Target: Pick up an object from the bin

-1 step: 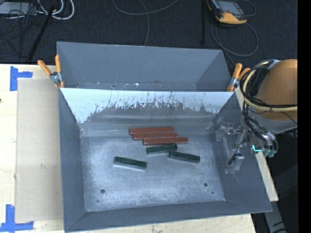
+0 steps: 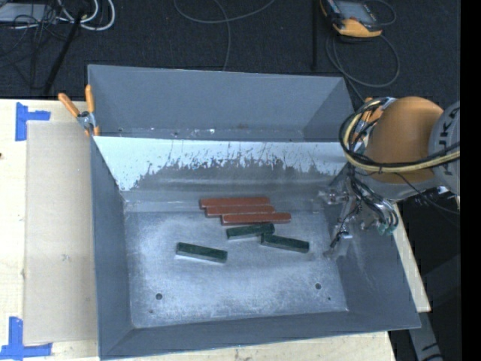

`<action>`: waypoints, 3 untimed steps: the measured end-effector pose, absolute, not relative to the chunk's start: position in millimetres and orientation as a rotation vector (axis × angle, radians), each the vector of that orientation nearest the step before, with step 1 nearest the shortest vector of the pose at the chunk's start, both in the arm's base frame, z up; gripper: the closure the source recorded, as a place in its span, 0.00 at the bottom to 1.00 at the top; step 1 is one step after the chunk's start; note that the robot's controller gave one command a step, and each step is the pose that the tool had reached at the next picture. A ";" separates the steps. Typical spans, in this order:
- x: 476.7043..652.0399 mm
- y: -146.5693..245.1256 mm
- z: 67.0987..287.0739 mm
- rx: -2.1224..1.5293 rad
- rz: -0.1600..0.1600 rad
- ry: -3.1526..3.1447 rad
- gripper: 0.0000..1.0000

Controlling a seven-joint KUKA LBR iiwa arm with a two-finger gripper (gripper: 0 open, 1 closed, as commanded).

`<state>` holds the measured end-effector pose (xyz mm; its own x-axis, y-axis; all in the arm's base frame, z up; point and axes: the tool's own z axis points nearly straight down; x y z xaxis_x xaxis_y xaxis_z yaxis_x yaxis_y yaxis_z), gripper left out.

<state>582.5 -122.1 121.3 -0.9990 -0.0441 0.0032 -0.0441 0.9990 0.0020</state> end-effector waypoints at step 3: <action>541.2 -71.8 213.4 0.306 0.001 -3.134 1.00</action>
Offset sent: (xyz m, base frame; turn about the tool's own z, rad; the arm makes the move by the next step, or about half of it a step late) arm -0.0198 0.0157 -0.0513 0.0361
